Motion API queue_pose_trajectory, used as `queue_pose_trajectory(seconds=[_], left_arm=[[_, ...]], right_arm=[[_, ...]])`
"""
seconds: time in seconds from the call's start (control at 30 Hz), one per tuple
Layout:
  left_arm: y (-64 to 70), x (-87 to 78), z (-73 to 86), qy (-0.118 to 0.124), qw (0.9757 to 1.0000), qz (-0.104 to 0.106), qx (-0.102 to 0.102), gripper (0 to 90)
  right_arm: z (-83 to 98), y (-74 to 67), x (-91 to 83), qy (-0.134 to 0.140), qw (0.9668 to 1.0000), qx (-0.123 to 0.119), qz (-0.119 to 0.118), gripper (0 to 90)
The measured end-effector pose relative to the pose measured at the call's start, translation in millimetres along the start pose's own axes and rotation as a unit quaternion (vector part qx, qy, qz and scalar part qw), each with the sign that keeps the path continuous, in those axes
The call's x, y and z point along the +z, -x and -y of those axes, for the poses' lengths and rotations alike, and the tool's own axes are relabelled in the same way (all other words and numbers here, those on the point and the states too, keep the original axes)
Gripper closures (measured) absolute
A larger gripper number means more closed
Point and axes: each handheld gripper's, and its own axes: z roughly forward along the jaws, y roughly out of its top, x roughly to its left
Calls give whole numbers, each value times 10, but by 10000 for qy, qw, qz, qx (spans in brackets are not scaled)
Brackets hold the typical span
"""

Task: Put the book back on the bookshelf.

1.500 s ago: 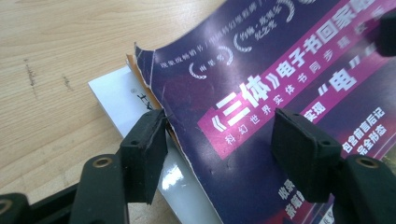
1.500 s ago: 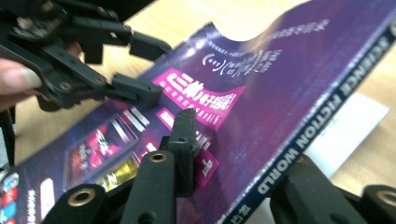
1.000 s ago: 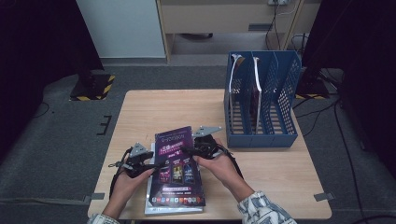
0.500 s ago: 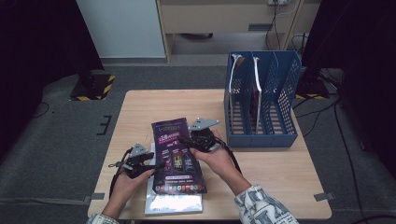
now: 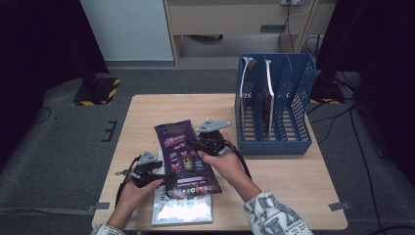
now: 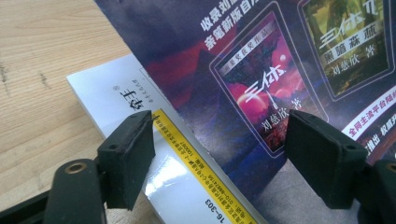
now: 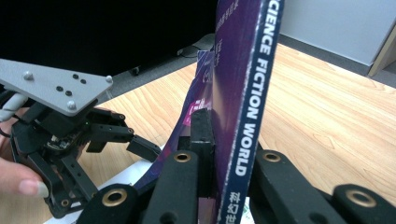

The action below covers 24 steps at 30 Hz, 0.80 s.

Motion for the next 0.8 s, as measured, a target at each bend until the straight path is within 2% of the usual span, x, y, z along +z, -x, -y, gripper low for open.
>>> queue_pose_trajectory(seconds=[0.27,0.5,0.6,0.8], left_arm=[[18,28,-2,2,9999,157,-17,242],[17,32,0,-11,9995,331,-9,348],[7,24,-14,-63,9996,280,33,396],[-72,-8,-15,-35,9995,294,-106,569]], right_arm=[[-20,-12,-11,78,10000,1,-15,842],[-22,-23,-9,139,9999,2,-44,842],[-22,-31,-11,151,9999,10,-64,842],[-22,-39,-15,171,9998,-1,-86,842]])
